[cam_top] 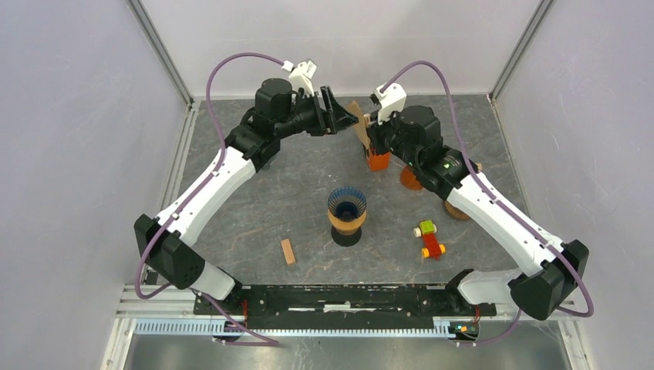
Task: Place the coffee filter in the dripper
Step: Pick up the coffee filter from the coffee filter holder.
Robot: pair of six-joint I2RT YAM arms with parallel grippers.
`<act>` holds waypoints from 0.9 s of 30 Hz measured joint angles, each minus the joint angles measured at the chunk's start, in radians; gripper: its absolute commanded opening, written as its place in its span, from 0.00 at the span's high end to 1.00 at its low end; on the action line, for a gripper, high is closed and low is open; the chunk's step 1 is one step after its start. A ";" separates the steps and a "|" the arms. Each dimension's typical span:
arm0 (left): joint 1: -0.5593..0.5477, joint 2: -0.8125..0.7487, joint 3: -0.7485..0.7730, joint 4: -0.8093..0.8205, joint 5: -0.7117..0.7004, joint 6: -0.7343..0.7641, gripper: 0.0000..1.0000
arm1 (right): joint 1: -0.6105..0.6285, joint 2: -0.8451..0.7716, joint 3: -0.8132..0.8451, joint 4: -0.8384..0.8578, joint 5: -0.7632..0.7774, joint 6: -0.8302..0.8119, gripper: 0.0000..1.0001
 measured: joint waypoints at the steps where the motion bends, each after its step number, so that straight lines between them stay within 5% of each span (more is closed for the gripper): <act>1: 0.000 0.010 0.004 0.000 0.000 -0.017 0.30 | 0.005 0.004 0.000 0.000 0.010 0.003 1.00; 27: -0.022 0.079 0.043 -0.002 -0.034 -0.109 0.44 | 0.056 0.053 0.000 0.014 0.100 0.016 1.00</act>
